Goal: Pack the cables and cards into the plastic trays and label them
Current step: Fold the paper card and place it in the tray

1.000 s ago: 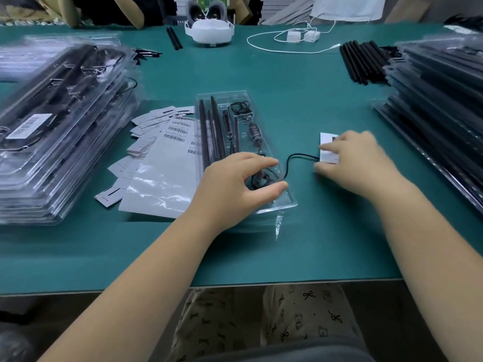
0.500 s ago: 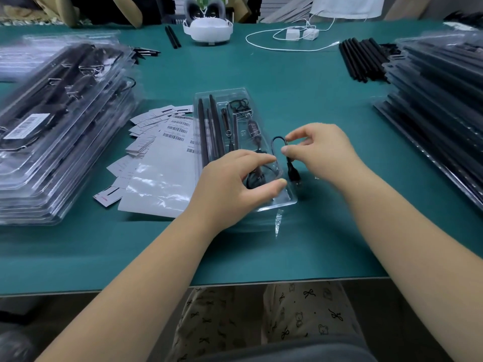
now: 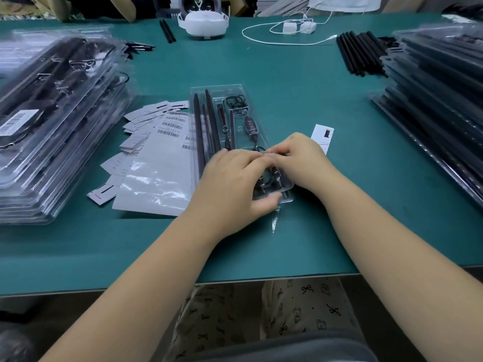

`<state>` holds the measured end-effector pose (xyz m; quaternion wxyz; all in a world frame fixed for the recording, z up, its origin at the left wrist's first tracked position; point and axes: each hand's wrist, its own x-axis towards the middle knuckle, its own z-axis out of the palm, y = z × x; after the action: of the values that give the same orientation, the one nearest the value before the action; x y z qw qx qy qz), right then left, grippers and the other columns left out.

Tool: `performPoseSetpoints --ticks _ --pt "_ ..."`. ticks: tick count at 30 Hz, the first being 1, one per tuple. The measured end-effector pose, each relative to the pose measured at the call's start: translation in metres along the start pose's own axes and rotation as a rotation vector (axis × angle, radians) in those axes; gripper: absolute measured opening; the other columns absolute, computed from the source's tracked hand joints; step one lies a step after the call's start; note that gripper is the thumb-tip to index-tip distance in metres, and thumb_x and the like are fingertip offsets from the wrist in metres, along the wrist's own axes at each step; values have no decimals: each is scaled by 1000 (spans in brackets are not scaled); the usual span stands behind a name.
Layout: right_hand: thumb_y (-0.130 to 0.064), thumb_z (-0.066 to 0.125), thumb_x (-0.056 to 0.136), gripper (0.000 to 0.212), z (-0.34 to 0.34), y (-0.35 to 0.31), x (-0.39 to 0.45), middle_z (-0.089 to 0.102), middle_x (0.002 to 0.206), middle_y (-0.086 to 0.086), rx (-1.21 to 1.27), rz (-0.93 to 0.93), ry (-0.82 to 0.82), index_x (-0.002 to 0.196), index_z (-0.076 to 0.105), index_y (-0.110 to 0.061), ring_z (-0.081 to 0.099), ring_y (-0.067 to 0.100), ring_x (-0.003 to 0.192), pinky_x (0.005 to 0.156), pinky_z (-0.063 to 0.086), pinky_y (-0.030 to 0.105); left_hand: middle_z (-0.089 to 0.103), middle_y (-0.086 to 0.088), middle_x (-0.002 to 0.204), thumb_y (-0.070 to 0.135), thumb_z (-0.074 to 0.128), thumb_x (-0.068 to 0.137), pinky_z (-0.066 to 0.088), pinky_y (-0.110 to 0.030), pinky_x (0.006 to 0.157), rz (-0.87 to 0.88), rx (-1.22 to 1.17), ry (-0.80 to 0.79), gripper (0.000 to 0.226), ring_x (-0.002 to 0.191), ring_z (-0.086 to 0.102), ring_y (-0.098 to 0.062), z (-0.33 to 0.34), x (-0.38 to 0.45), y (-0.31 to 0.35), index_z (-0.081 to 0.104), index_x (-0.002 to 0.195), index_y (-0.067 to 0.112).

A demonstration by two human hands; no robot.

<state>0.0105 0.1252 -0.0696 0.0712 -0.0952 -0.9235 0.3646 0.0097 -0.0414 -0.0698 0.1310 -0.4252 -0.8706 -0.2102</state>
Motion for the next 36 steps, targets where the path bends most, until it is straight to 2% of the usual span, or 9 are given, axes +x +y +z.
performPoseSetpoints --ticks 3,5,8,13,20,24,25,29,36 --pt "-15 61 89 24 -12 5 -5 69 77 -19 136 9 -122 87 74 -36 62 -1 81 76 47 17 54 2 133 51 59 84 33 -36 106 -18 33 -103 63 123 47 -19 0 1 -1 49 136 18" --pt "-13 70 83 26 -15 10 -7 72 92 -10 283 38 -60 101 71 -32 66 4 88 84 51 18 43 1 143 54 54 85 27 -28 108 -27 32 -144 71 131 39 -17 3 1 -1 38 145 19" --pt "-18 77 77 21 -16 13 -8 71 89 -7 265 65 15 92 69 -29 69 13 83 79 55 23 35 5 150 57 52 83 20 -20 108 -82 -4 -142 73 137 30 -12 5 -1 -5 35 146 24" --pt "-16 72 80 17 -25 17 -12 72 86 -15 227 32 -102 83 71 -32 66 1 86 81 49 17 38 5 150 61 51 84 16 -19 108 -47 24 -166 74 137 30 -12 2 1 -6 37 145 22" --pt "-25 78 76 20 -23 15 -12 70 70 -16 182 -12 -64 70 68 -41 60 -4 68 63 43 5 20 -2 158 55 26 93 9 -31 115 -40 29 -325 71 145 16 -17 -2 5 -9 17 152 17" --pt "-37 69 82 27 -21 13 -11 59 84 15 62 -105 -147 77 63 -62 47 12 71 69 38 25 20 -5 158 47 28 97 8 -31 116 -35 7 -345 64 144 16 -17 -4 6 -9 16 152 15" --pt "-41 66 82 23 -19 13 -10 53 86 11 23 -113 -176 86 62 -64 44 11 72 71 34 25 21 -5 158 46 29 98 8 -31 115 -33 3 -341 63 144 18 -17 -4 5 -9 17 151 15" --pt "-43 61 84 52 -7 16 -4 39 110 -5 -103 -64 -158 134 51 -35 41 8 91 88 31 24 22 -5 157 47 31 97 9 -31 115 -31 14 -337 65 144 18 -17 -4 5 -9 18 151 14" --pt "-35 74 78 58 -5 17 -4 47 108 -3 -54 -47 39 132 56 -28 46 9 89 81 32 21 19 -3 158 54 25 93 7 -31 117 -42 37 -351 70 146 14 -17 -2 5 -9 18 151 17"
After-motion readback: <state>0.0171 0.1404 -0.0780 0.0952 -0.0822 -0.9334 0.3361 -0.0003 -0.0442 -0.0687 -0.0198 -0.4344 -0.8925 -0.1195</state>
